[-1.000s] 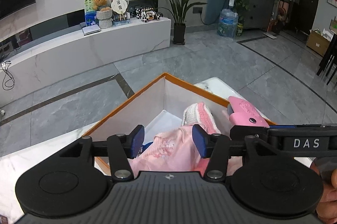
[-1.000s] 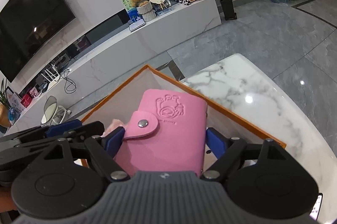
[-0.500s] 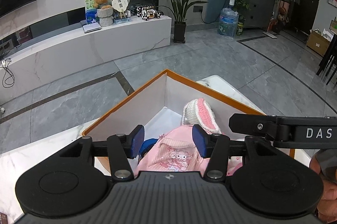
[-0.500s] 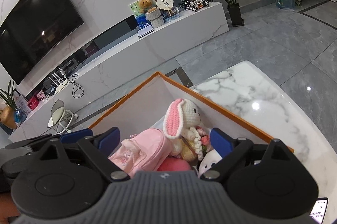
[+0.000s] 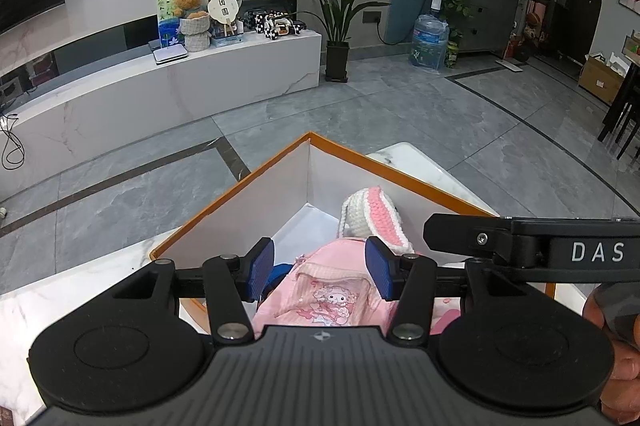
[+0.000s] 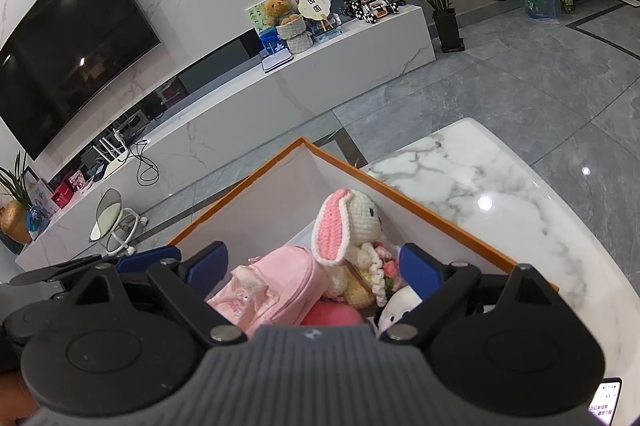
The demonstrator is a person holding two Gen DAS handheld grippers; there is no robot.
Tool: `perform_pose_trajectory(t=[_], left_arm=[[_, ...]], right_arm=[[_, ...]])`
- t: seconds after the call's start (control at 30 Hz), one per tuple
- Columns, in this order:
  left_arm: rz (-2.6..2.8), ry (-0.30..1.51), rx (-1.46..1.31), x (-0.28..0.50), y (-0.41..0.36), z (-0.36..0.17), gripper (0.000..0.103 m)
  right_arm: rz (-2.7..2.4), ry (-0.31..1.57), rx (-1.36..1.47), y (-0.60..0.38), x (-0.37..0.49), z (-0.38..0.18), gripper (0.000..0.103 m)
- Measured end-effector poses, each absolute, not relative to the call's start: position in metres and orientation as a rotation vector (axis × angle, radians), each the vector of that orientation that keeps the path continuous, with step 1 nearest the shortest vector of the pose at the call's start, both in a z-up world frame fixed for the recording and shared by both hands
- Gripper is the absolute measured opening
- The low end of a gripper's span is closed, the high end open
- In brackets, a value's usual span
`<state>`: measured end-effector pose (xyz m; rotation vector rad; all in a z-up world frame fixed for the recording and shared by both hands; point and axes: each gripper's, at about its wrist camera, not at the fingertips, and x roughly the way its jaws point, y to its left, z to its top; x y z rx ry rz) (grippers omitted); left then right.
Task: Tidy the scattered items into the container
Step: 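Lower the backpack into the box and open the left tool while the right tool releases the wallet, then move both open tools back over the table toward the books and orange ball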
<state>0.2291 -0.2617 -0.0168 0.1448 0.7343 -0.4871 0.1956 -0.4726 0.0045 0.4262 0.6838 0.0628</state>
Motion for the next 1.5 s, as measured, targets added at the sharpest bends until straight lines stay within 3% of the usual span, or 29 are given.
perform_pose_trajectory(t=[0.57,1.5], left_arm=[[-0.463,0.703,0.126,0.220,-0.240,-0.001,0.059],[-0.224,0.654,0.010,0.190,-0.063,0.031,0.059]], right_arm=[[0.086,0.666,0.408,-0.450,0.195,0.020,0.094],[0.233,0.667,0.256,-0.330,0.197,0.024,0.094]])
